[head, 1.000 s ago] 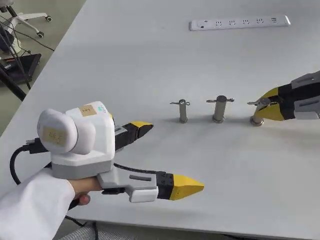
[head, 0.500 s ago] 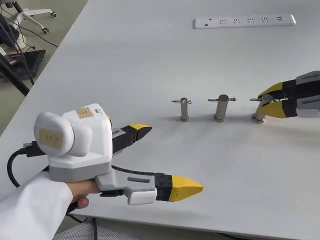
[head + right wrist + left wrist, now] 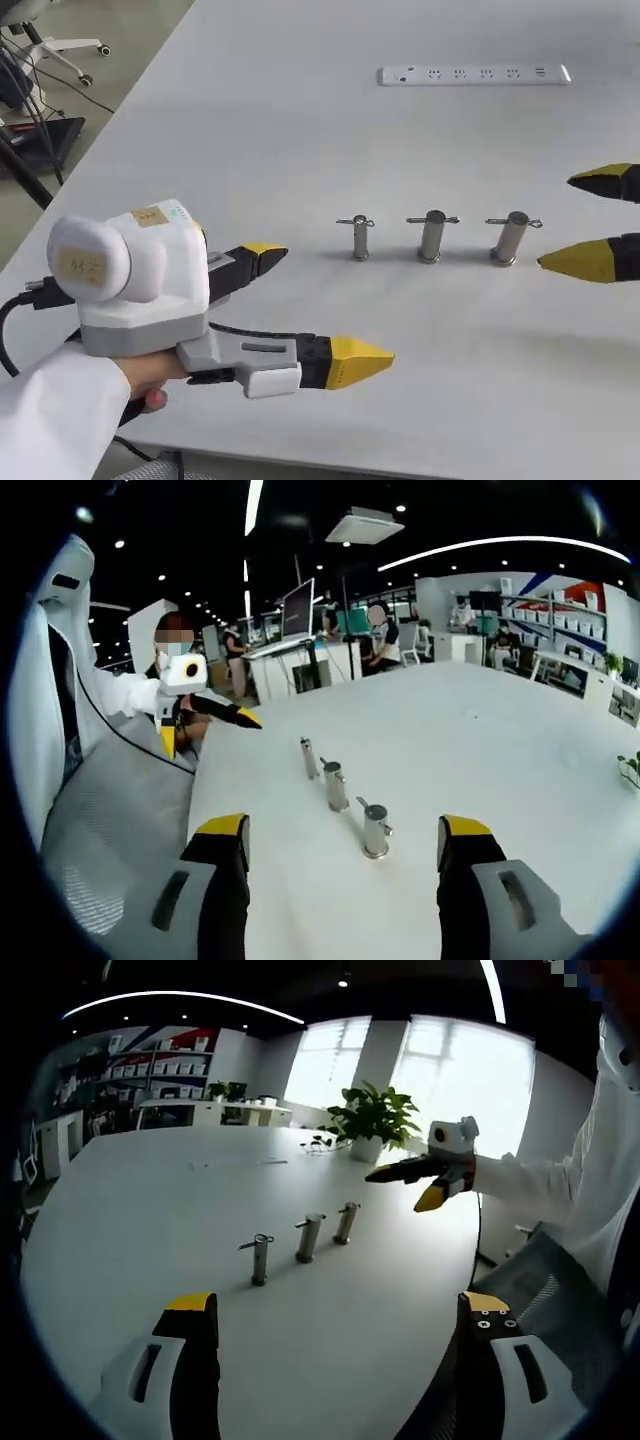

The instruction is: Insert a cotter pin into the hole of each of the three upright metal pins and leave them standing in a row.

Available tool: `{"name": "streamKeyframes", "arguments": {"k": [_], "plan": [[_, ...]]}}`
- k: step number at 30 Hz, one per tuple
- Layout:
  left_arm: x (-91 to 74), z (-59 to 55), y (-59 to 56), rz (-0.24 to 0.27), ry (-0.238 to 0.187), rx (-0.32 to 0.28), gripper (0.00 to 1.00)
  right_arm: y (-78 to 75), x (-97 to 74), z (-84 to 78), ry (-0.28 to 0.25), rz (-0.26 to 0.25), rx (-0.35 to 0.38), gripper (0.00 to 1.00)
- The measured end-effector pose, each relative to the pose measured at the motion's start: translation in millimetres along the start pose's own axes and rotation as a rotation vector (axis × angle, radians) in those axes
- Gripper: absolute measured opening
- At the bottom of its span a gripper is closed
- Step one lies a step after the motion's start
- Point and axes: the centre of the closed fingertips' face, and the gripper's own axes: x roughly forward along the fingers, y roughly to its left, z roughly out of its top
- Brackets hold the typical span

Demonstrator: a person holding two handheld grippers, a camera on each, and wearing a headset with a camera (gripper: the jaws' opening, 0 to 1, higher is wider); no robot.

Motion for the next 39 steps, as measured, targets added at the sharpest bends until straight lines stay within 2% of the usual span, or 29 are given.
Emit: {"name": "streamKeyframes", "arguments": {"k": [3, 6, 8, 9, 12, 14, 16, 18, 20, 25, 30, 35, 39], "plan": [[-6.4, -1.7, 0.8, 0.006, 0.000, -0.011, 0.99, 12.4, -12.2, -7.2, -0.001, -0.038, 0.054, 0.80], [-13.2, -2.7, 0.9, 0.019, -0.005, -0.017, 0.99, 23.8, -25.6, -7.2, -0.061, -0.094, 0.122, 0.84], [-16.8, -5.9, 0.8, 0.021, 0.004, -0.017, 0.99, 26.7, -31.1, -8.6, -0.077, -0.113, 0.137, 0.85], [-19.3, -8.1, 0.7, 0.022, 0.007, -0.018, 0.99, 31.8, -36.1, -9.7, -0.088, -0.145, 0.149, 0.85], [-24.8, -12.8, 1.6, 0.029, 0.012, -0.026, 0.99, 39.7, -41.4, -12.9, -0.095, -0.173, 0.173, 0.88], [-28.5, -15.0, 0.7, 0.034, 0.012, -0.037, 0.99, 45.3, -45.5, -17.1, -0.089, -0.194, 0.187, 0.91], [-31.8, -16.1, -0.4, 0.047, 0.011, -0.021, 0.99, 50.5, -48.9, -22.3, -0.077, -0.198, 0.189, 0.92], [-34.3, -19.0, -2.4, 0.045, 0.026, -0.019, 0.99, 54.6, -52.5, -32.4, -0.023, -0.194, 0.186, 0.93], [-36.3, -21.6, -3.6, 0.044, 0.033, -0.021, 0.99, 53.4, -56.2, -36.9, 0.004, -0.213, 0.170, 0.95], [-40.9, -24.6, -3.6, 0.054, 0.039, -0.033, 0.99, 56.5, -61.6, -32.3, -0.016, -0.226, 0.193, 0.97], [-44.7, -32.1, -0.9, 0.067, 0.086, -0.007, 0.99, 54.1, -68.3, -42.0, 0.057, -0.256, 0.166, 0.98], [-43.7, -36.4, 1.1, 0.080, 0.091, -0.027, 0.99, 51.2, -73.5, -41.8, 0.040, -0.284, 0.203, 0.98], [-41.5, -43.7, 2.2, 0.086, 0.126, -0.031, 0.99, 53.7, -70.3, -48.6, 0.073, -0.282, 0.212, 0.97]]}}
